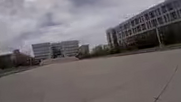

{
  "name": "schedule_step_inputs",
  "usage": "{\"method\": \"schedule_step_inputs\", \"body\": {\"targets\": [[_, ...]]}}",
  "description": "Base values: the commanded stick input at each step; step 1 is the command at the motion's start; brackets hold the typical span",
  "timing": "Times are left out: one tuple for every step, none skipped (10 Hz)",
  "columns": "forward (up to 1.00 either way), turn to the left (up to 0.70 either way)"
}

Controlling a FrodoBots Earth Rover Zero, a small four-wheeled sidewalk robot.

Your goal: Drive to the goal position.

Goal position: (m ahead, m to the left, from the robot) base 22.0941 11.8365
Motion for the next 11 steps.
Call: {"method": "schedule_step_inputs", "body": {"targets": [[1.0, 0.0], [1.0, 0.0], [1.0, 0.0], [1.0, 0.0], [1.0, 0.0], [1.0, 0.0], [1.0, 0.0], [1.0, 0.0], [1.0, 0.0], [1.0, 0.0], [1.0, 0.0]]}}
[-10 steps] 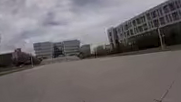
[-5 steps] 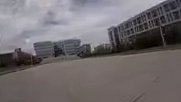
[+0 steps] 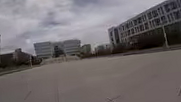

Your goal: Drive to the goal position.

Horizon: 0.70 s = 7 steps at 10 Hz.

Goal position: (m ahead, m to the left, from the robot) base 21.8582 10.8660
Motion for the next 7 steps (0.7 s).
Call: {"method": "schedule_step_inputs", "body": {"targets": [[1.0, 0.0], [1.0, 0.0], [1.0, 0.0], [1.0, 0.0], [1.0, 0.0], [1.0, 0.0], [1.0, 0.0]]}}
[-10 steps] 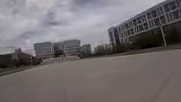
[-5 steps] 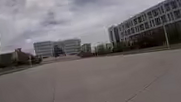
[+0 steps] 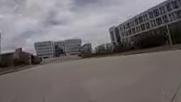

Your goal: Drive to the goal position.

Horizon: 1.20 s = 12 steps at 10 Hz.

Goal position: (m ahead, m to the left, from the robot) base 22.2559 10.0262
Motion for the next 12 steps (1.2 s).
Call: {"method": "schedule_step_inputs", "body": {"targets": [[1.0, 0.0], [1.0, 0.0], [1.0, 0.02], [1.0, 0.35], [1.0, 0.4], [1.0, 0.4], [1.0, 0.4], [1.0, 0.4], [1.0, 0.4], [1.0, 0.4], [1.0, 0.4], [1.0, 0.4]]}}
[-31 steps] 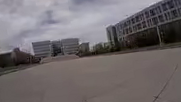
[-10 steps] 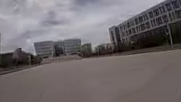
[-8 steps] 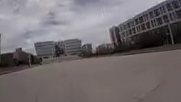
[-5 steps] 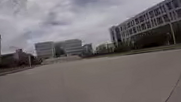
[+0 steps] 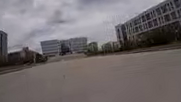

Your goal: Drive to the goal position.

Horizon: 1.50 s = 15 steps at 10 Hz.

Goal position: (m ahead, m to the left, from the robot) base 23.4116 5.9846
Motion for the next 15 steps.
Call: {"method": "schedule_step_inputs", "body": {"targets": [[1.0, 0.4], [1.0, 0.4], [1.0, 0.4], [1.0, 0.4], [1.0, 0.39], [1.0, 0.06], [1.0, 0.0], [1.0, 0.0], [1.0, 0.0], [1.0, 0.0], [1.0, 0.0], [1.0, 0.0], [1.0, 0.0], [1.0, 0.0], [1.0, 0.0]]}}
